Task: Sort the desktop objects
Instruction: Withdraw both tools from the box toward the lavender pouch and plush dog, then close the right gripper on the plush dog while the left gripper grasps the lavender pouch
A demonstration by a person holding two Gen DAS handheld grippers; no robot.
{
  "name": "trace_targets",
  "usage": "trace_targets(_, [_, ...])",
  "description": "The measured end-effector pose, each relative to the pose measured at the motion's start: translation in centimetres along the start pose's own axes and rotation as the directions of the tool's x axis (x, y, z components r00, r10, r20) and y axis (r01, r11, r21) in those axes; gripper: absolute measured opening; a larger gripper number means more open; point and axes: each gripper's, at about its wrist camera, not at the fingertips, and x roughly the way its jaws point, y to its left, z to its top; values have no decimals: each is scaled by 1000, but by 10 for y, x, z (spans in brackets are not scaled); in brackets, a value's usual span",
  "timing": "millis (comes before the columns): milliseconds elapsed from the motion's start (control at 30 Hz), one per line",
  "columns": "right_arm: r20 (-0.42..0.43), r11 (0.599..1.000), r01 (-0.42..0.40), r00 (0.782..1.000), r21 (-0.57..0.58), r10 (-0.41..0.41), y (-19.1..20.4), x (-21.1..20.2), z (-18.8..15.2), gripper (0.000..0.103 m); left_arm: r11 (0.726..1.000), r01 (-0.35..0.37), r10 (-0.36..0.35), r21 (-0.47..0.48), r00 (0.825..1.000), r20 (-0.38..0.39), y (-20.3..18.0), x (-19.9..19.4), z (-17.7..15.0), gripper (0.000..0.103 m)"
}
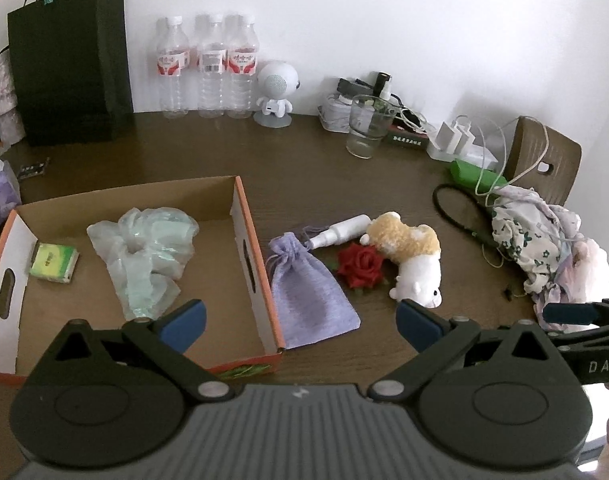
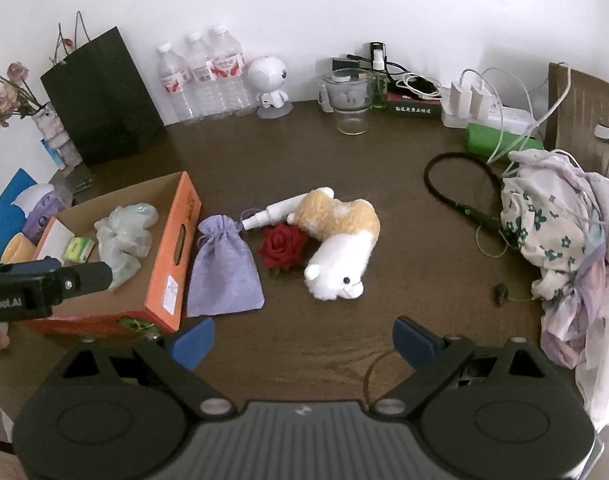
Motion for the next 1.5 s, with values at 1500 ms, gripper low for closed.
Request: trace_targets(1500, [-185, 999, -40, 982, 13, 42, -68, 161, 76, 92, 985, -175, 169, -8, 961, -221, -45, 182, 48, 80])
